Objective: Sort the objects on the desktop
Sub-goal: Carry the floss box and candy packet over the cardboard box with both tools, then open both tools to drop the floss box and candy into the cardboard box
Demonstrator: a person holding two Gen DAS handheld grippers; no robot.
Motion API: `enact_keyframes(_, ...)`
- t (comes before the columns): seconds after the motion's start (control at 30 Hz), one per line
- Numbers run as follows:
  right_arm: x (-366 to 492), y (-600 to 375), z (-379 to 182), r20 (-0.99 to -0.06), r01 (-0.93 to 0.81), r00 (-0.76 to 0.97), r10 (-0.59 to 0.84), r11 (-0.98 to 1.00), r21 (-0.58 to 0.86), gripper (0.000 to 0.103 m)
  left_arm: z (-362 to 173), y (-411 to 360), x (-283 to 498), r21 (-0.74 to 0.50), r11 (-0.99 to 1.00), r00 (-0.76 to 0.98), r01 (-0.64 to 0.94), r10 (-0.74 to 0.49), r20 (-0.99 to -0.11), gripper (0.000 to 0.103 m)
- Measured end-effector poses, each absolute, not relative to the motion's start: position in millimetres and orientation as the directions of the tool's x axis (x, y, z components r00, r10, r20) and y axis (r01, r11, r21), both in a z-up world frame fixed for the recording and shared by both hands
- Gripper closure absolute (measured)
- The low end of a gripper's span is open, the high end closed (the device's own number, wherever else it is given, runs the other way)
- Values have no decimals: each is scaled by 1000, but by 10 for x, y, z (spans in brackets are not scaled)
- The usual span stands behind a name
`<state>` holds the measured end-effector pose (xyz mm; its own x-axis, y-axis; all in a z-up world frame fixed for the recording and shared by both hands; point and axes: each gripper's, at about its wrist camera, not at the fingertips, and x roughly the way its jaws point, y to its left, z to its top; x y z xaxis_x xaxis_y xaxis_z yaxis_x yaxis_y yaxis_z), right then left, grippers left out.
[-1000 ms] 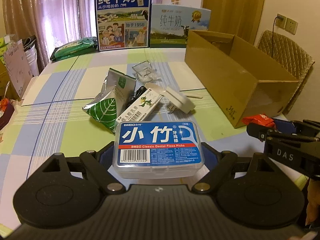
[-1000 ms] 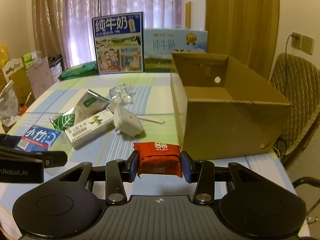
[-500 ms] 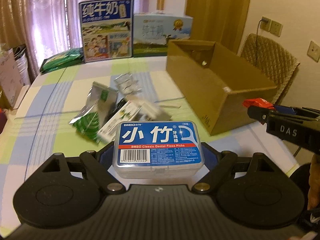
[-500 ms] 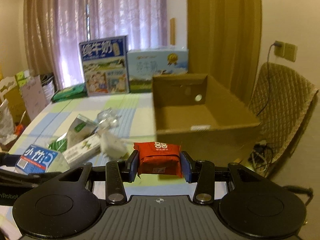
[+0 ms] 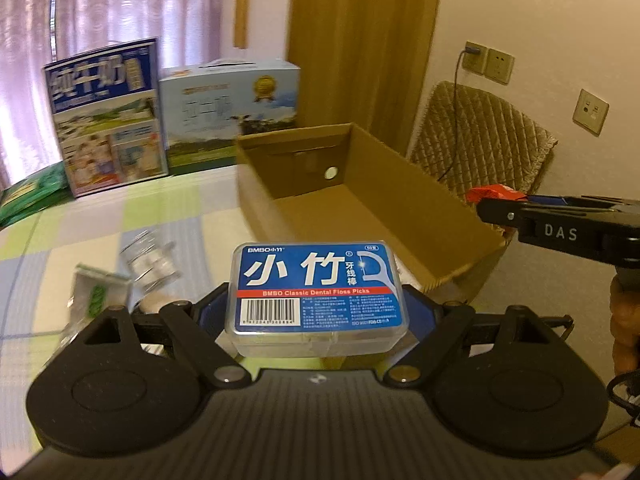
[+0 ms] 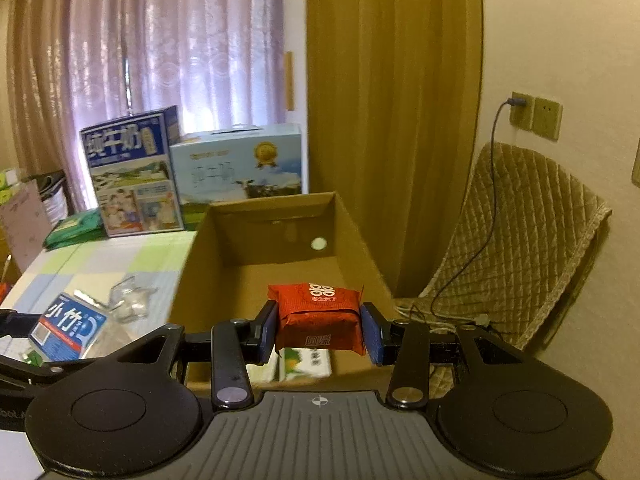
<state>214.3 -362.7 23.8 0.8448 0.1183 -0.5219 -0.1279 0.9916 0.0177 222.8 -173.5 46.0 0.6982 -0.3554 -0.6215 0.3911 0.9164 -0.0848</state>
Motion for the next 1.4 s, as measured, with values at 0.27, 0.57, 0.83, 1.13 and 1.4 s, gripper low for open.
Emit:
enact_keyframes(0.27, 2493, -3800, 73, -558, -134, 820, 131, 990, 36, 62, 323, -2145, 2619, -95, 889, 673, 448, -405, -619, 18)
enact_keyframes(0.57, 2677, -3880, -42, -571, -118, 810, 131, 991, 60, 62, 187, -2333, 2804, -69, 871, 662, 487, -420, -621, 16)
enact_keyframes(0.83, 2662, -3870, -84, -577, -126, 804, 142, 990, 69, 62, 244, -2008, 2644, -73, 899, 696, 431, -383, -607, 16)
enact_keyframes(1.13, 2724, -3717, -58, -568, -183, 798, 202, 979, 92, 43, 266, -1740, 2482, -95, 920, 711, 379, -356, -607, 16)
enact_keyframes(1.4, 2592, -3765, 22, -550, -154, 813, 189, 982, 110, 32, 244, -1505, 2322, -104, 935, 711, 339, -327, -622, 16)
